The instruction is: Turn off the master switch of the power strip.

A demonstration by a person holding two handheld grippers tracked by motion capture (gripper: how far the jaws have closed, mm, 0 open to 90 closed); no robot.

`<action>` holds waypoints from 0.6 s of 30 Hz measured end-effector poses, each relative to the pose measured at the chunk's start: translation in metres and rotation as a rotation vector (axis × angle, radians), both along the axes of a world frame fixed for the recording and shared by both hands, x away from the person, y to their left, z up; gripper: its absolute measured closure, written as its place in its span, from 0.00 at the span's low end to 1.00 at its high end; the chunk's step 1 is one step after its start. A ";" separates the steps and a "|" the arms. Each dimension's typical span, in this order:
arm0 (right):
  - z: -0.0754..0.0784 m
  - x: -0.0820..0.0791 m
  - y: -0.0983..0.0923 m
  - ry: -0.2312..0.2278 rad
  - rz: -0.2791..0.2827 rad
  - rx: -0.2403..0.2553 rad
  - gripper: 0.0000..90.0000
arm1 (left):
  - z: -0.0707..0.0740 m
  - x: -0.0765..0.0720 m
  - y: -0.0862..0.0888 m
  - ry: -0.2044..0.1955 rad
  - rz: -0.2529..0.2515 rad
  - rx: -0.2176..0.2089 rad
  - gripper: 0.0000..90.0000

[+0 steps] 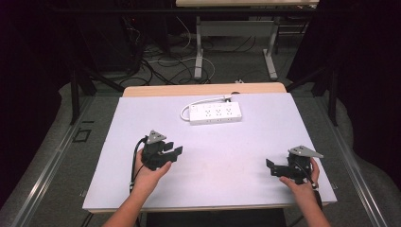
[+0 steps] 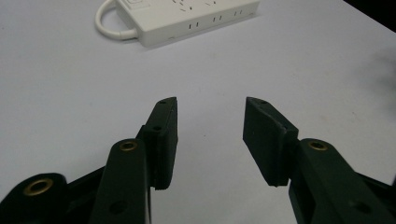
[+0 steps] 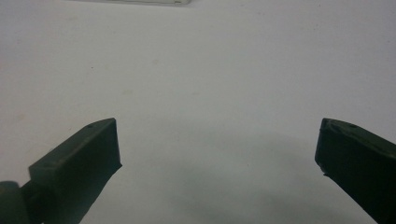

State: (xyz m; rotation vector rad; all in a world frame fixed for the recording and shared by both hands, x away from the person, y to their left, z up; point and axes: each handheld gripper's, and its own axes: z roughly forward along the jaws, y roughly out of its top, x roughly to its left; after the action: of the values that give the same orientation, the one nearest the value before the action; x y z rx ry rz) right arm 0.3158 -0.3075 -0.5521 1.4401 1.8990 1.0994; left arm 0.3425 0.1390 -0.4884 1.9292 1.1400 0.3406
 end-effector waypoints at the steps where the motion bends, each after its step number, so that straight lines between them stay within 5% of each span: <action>1: 0.000 0.000 0.000 0.005 0.010 -0.002 0.00 | 0.000 0.000 0.000 0.000 0.000 0.000 0.62; 18: -0.001 0.000 0.001 0.013 0.013 -0.001 0.00 | 0.024 0.027 -0.016 0.034 -0.008 0.032 0.75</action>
State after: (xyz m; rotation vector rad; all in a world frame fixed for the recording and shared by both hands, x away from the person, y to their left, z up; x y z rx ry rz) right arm 0.3158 -0.3065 -0.5533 1.4395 1.9208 1.0975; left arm 0.3697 0.1231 -0.4644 1.9737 1.1546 0.3240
